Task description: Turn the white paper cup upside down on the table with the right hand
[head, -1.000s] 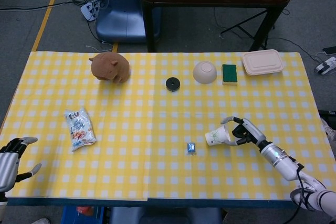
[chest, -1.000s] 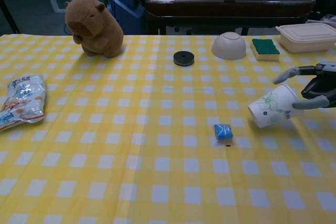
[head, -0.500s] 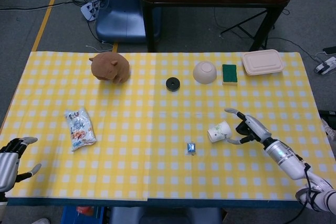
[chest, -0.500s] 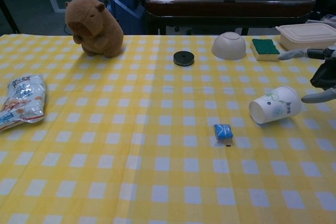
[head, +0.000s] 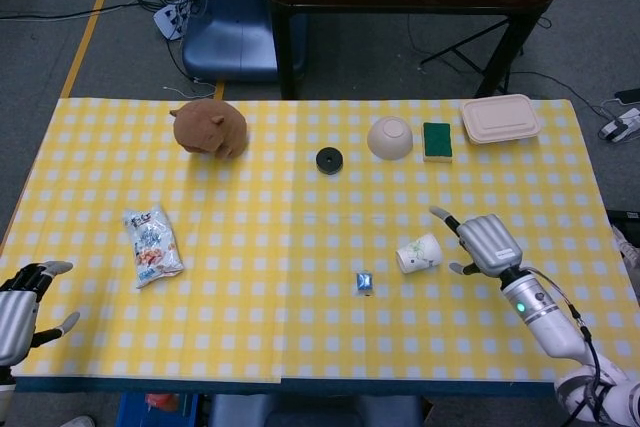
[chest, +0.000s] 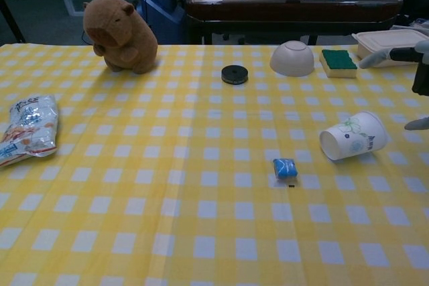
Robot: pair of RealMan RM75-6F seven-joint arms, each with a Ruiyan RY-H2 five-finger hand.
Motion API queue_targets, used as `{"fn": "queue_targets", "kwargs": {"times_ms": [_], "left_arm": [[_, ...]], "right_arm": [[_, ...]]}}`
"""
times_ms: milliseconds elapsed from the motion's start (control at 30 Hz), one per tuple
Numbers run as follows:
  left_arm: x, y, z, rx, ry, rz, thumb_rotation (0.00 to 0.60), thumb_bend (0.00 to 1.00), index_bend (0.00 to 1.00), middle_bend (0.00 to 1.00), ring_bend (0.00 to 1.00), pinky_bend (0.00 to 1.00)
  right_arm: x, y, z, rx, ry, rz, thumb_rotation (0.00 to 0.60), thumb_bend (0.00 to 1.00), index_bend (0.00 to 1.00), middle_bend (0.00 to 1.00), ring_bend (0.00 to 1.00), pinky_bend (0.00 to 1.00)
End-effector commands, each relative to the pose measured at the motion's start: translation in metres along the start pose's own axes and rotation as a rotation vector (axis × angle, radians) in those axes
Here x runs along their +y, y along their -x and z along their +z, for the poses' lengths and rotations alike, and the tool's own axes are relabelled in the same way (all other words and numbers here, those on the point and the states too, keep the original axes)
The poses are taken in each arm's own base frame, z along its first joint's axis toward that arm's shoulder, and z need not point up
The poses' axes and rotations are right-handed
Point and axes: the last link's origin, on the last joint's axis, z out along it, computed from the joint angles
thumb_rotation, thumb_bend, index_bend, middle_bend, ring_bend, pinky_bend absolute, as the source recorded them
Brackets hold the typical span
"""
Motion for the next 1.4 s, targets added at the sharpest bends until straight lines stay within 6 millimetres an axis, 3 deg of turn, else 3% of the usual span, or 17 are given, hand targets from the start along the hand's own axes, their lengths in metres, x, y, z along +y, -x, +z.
{"fn": "queue_targets", "kwargs": {"times_ms": [33,467,767,1400], "left_arm": [[-0.001,-0.001,0.0,0.002,-0.002,-0.004,0.6,0.19,0.33,0.29,0.23,0.4],[-0.003,-0.005,-0.001,0.01,-0.005,-0.018,0.6,0.19,0.33,0.29,0.24,0.4],[-0.004,-0.007,-0.002,0.015,-0.007,-0.025,0.6,0.19,0.33,0.29,0.23,0.4],[-0.005,-0.009,-0.003,0.019,-0.011,-0.03,0.6,0.19,0.33,0.29,0.24,0.4]], "right_arm": [[-0.032,-0.021,0.0,-0.028,0.021,-0.11,0.6,0.0,0.16,1.0,1.0,1.0],[-0.064,-0.001,0.018,-0.14,-0.002,-0.166,0.6,0.0,0.21,1.0,1.0,1.0],[-0.069,0.016,0.031,-0.171,0.0,-0.167,0.6,0.0,0.25,1.0,1.0,1.0],[-0.08,0.026,0.052,-0.191,-0.018,-0.178,0.6,0.0,0.31,1.0,1.0,1.0]]}}
